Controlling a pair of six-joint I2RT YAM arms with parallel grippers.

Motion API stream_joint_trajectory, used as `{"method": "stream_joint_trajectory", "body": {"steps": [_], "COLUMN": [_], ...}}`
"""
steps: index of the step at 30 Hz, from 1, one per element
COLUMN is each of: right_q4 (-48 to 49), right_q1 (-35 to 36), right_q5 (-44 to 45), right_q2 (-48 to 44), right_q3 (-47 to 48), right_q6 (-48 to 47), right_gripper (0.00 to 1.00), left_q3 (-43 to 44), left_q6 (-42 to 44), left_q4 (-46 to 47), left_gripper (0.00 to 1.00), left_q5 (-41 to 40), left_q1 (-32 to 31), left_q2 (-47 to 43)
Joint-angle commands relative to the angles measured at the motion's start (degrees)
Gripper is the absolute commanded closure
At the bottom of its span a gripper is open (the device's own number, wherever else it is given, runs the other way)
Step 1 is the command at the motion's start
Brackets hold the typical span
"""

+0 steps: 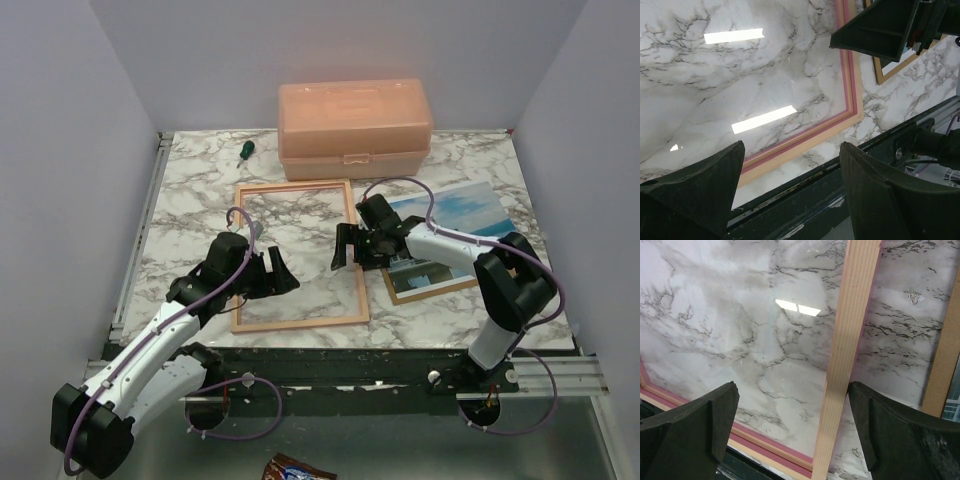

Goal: Put the photo into the frame
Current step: Move the photo frame to the center of the board, then move the photo frame item to the center of the board.

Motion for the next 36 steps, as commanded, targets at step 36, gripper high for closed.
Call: {"method": "stream_joint_trajectory", "body": {"steps": [36], "right_q4": [-2.8], "right_q1": [-41.6], "right_q5": [-13.0], "right_q2": [-23.9], "right_q3": [-22.7], "right_q6": [5.3], "right_gripper": [0.0], "left_q3": [8.4], "left_q6": [-9.9], "left_q4": [15.0], "left_gripper": [0.22], "left_q5": [1.4], "left_q1": [-19.1], "left_q2": [22.1]}}
